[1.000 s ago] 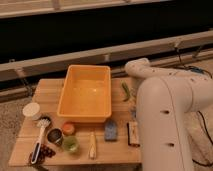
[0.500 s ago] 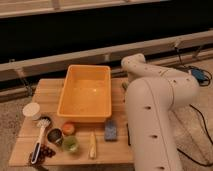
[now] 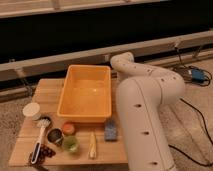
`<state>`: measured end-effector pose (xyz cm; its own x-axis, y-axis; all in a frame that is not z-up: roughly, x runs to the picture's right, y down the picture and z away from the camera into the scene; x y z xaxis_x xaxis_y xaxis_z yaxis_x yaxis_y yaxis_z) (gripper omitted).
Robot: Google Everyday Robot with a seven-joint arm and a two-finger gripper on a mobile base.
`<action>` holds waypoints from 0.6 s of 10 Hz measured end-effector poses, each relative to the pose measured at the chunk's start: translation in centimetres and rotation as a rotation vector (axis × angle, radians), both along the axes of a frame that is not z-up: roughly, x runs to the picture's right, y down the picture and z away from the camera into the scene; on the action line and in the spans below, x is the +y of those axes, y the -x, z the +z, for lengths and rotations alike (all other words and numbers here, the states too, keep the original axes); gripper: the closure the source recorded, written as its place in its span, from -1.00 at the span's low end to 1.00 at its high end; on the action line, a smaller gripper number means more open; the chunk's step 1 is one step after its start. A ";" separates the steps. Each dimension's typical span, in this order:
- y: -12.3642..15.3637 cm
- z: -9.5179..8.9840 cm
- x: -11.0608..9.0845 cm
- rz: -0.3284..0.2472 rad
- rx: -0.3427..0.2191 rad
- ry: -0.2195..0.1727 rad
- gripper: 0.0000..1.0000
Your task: Wipe table surface with towel
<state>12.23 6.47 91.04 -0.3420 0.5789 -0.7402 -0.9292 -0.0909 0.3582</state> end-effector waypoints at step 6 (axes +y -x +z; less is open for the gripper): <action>2.4 -5.0 5.5 0.006 -0.089 0.111 1.00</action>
